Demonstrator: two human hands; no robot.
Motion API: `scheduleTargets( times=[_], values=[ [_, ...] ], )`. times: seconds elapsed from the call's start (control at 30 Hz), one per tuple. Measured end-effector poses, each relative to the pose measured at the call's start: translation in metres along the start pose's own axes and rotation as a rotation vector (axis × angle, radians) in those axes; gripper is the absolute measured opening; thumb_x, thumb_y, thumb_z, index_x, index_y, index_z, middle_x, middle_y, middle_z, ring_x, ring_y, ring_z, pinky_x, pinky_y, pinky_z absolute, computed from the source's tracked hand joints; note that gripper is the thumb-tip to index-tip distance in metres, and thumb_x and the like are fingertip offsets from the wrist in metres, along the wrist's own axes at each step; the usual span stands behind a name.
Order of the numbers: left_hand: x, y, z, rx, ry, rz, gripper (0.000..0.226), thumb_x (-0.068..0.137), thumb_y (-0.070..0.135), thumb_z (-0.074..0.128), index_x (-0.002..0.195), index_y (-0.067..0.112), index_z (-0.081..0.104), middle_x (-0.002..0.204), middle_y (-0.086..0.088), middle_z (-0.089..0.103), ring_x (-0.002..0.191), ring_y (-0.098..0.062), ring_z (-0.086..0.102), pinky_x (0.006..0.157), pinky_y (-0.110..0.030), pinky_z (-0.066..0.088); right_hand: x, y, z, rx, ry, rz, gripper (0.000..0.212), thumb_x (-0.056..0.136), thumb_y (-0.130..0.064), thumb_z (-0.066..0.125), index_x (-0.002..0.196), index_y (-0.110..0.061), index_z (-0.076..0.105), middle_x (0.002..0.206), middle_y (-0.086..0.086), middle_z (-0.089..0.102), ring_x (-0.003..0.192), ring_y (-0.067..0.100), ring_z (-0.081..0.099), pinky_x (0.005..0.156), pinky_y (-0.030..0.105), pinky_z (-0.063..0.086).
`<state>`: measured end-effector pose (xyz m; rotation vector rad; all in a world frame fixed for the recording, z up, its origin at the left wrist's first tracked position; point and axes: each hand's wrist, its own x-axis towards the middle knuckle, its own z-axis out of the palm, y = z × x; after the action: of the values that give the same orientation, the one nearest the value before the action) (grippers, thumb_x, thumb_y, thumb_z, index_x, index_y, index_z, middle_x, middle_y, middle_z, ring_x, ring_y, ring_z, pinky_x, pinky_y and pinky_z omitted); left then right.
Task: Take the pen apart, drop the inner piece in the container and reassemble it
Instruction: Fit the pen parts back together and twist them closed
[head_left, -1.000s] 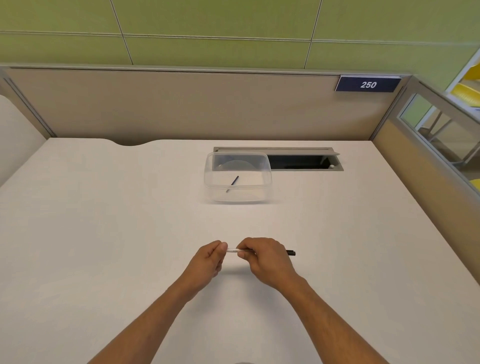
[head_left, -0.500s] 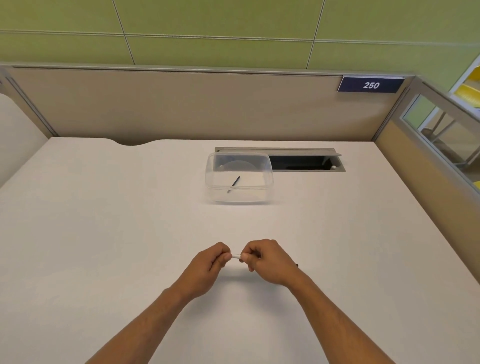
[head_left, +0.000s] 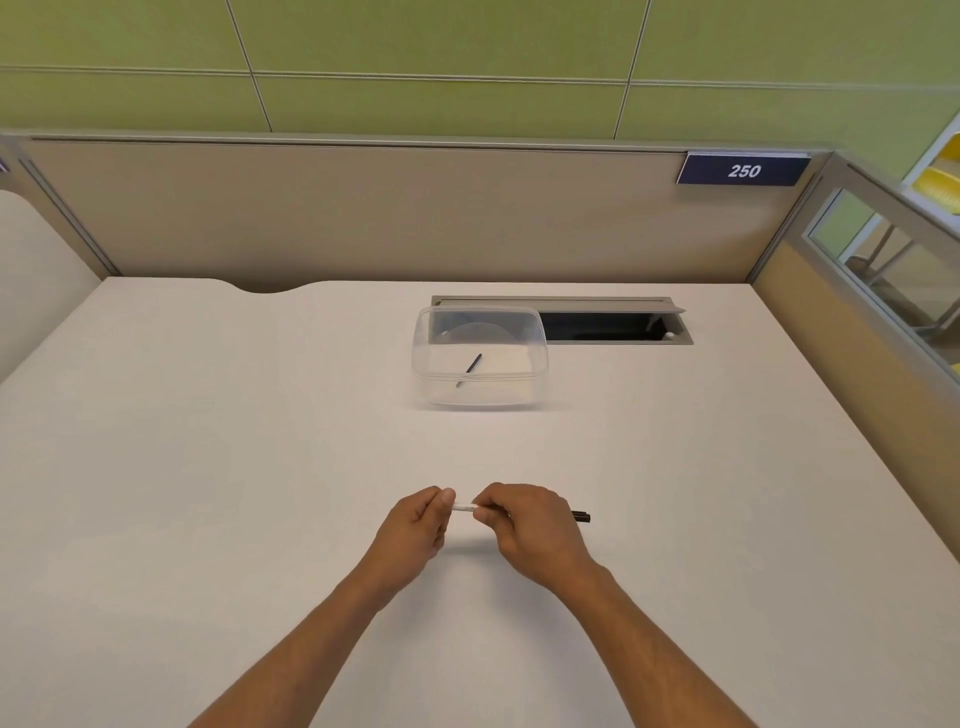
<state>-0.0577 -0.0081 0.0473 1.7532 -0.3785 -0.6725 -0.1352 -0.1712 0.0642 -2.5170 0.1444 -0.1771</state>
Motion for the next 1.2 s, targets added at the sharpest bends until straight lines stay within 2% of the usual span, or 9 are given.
scheduleTargets(
  times=[0.13, 0.27, 0.43, 0.57, 0.73, 0.83, 0.9, 1.1, 1.2],
  values=[
    [0.001, -0.006, -0.002, 0.146, 0.051, 0.165, 0.035, 0.1, 0.03, 0.047, 0.066, 0.026, 0.047, 0.058, 0.01, 0.045, 0.055, -0.011, 0.037, 0.054, -0.021, 0.033, 0.002, -0.001, -0.005, 0.074, -0.062, 0.069, 0.014, 0.093, -0.033, 0.053, 0.087, -0.026, 0.064, 0.068, -0.009, 0.065, 0.062, 0.013, 0.055, 0.059, 0.032, 0.045],
    [0.002, -0.011, -0.007, 0.288, 0.037, 0.324, 0.026, 0.098, 0.031, 0.046, 0.073, 0.026, 0.052, 0.061, 0.013, 0.051, 0.056, -0.006, 0.041, 0.054, -0.019, 0.033, 0.004, 0.001, -0.007, 0.248, -0.167, 0.171, 0.016, 0.092, -0.029, 0.055, 0.081, -0.025, 0.067, 0.061, -0.014, 0.063, 0.053, 0.002, 0.049, 0.054, 0.024, 0.04],
    [0.002, -0.018, -0.011, 0.356, -0.027, 0.377, 0.018, 0.095, 0.032, 0.05, 0.078, 0.03, 0.059, 0.067, 0.013, 0.061, 0.061, -0.009, 0.056, 0.059, -0.017, 0.041, 0.003, 0.004, -0.015, 0.4, -0.319, 0.242, 0.019, 0.091, -0.026, 0.056, 0.078, -0.026, 0.069, 0.06, -0.011, 0.066, 0.052, -0.001, 0.047, 0.056, 0.021, 0.039],
    [-0.001, -0.023, -0.011, 0.325, -0.066, 0.349, 0.016, 0.095, 0.026, 0.054, 0.082, 0.031, 0.064, 0.074, 0.013, 0.07, 0.071, -0.012, 0.066, 0.067, -0.018, 0.049, 0.003, 0.007, -0.021, 0.414, -0.385, 0.241, 0.018, 0.091, -0.025, 0.056, 0.08, -0.024, 0.07, 0.063, -0.011, 0.069, 0.055, 0.001, 0.049, 0.058, 0.022, 0.039],
    [-0.001, -0.02, -0.007, 0.148, -0.041, 0.244, 0.014, 0.095, 0.032, 0.057, 0.085, 0.03, 0.067, 0.077, 0.0, 0.073, 0.073, -0.017, 0.068, 0.07, -0.021, 0.053, 0.002, 0.007, -0.011, 0.349, -0.25, 0.253, 0.009, 0.088, -0.03, 0.063, 0.081, -0.029, 0.069, 0.072, -0.012, 0.069, 0.064, -0.001, 0.054, 0.06, 0.021, 0.044],
    [-0.003, -0.024, -0.007, 0.098, -0.047, 0.176, 0.013, 0.095, 0.025, 0.058, 0.088, 0.029, 0.068, 0.08, -0.006, 0.074, 0.074, -0.02, 0.069, 0.074, -0.03, 0.057, -0.001, 0.011, -0.008, 0.29, -0.198, 0.218, 0.005, 0.087, -0.029, 0.065, 0.085, -0.028, 0.07, 0.077, -0.014, 0.067, 0.071, 0.002, 0.054, 0.068, 0.026, 0.045],
    [-0.005, -0.025, -0.007, 0.057, -0.037, 0.135, 0.019, 0.098, 0.02, 0.055, 0.087, 0.026, 0.069, 0.079, -0.008, 0.074, 0.075, -0.023, 0.069, 0.076, -0.035, 0.058, -0.001, 0.012, -0.007, 0.251, -0.172, 0.201, 0.004, 0.086, -0.03, 0.065, 0.087, -0.028, 0.069, 0.075, -0.016, 0.065, 0.071, 0.002, 0.053, 0.068, 0.026, 0.045],
    [-0.001, -0.013, -0.004, 0.004, -0.075, -0.004, 0.037, 0.101, 0.03, 0.046, 0.073, 0.013, 0.063, 0.06, -0.005, 0.063, 0.059, -0.02, 0.062, 0.062, -0.032, 0.053, 0.003, 0.007, -0.004, 0.045, -0.08, 0.058, 0.007, 0.087, -0.029, 0.064, 0.09, -0.026, 0.069, 0.082, -0.009, 0.07, 0.077, 0.009, 0.057, 0.068, 0.029, 0.045],
    [0.001, -0.01, -0.004, -0.003, -0.087, -0.031, 0.037, 0.101, 0.031, 0.045, 0.072, 0.011, 0.058, 0.058, -0.002, 0.056, 0.056, -0.019, 0.056, 0.058, -0.03, 0.048, 0.004, 0.005, -0.003, -0.021, -0.041, 0.012, 0.011, 0.089, -0.03, 0.062, 0.092, -0.022, 0.069, 0.085, -0.007, 0.071, 0.08, 0.014, 0.059, 0.069, 0.031, 0.046]
  ],
)
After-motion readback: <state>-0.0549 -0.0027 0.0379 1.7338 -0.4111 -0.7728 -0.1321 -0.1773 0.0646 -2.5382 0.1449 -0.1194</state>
